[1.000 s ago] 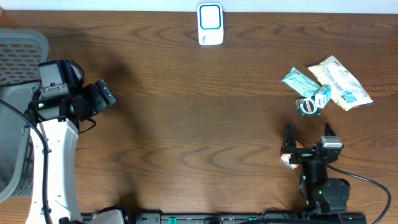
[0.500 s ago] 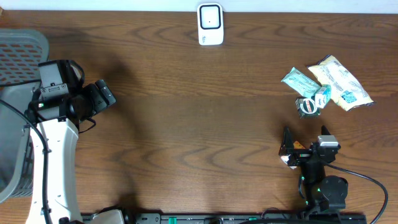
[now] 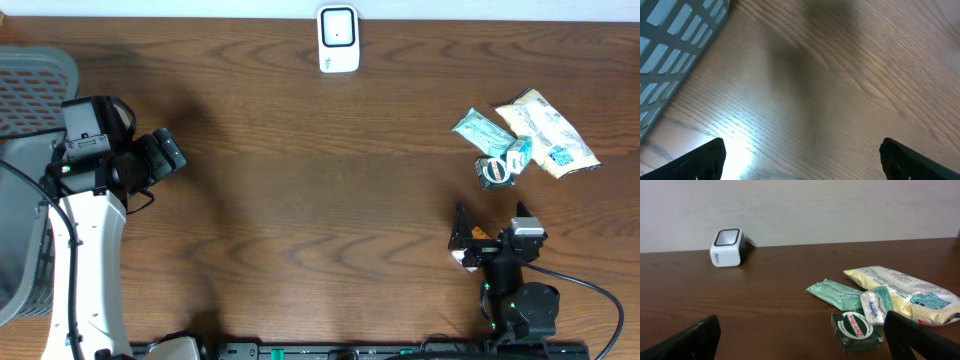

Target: Scan the item barcode

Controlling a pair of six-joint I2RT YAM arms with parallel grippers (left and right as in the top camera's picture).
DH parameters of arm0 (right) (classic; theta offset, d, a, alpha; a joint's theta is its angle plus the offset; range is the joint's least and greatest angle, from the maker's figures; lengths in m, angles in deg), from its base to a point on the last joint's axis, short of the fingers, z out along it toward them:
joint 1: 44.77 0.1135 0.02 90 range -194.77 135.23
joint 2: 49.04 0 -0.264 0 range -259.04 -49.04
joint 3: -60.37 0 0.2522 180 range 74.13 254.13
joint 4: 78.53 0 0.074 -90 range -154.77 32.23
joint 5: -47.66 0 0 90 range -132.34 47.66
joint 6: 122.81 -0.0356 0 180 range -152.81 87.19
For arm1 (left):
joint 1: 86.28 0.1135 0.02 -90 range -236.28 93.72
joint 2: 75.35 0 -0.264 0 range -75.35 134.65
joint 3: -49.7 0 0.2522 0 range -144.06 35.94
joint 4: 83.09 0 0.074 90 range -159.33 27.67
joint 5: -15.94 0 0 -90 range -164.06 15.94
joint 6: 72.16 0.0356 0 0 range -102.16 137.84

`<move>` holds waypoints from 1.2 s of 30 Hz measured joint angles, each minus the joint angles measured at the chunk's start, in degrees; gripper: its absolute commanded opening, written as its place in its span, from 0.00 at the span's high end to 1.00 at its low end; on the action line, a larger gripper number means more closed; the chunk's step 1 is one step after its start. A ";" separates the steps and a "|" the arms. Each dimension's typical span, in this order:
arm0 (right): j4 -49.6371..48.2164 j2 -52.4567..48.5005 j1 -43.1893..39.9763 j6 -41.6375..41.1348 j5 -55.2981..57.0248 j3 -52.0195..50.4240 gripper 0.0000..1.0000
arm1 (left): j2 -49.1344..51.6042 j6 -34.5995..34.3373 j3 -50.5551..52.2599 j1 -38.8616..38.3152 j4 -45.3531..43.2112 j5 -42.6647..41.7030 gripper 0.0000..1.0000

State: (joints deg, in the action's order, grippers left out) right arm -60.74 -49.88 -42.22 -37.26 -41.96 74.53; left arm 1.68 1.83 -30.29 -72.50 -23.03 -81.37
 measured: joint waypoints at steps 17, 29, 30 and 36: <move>0.02 0.15 0.00 0.00 -0.26 0.00 0.01 | -42.38 2.60 35.01 -0.61 -25.29 5.77 0.02; 0.07 0.15 0.00 0.00 -0.46 0.00 0.01 | -70.90 13.46 65.81 -6.73 -46.23 5.99 0.02; 0.00 0.15 0.00 0.00 -0.46 0.00 0.01 | -71.60 13.57 65.66 -6.73 -45.81 5.97 0.02; 0.02 0.15 0.00 0.00 -0.44 0.00 0.01 | -76.35 14.60 65.11 -6.73 -44.68 5.95 0.02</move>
State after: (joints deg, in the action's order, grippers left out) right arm -60.72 -49.73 -42.22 -37.26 -42.40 74.53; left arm -74.67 16.43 34.82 -79.24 -67.71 -75.42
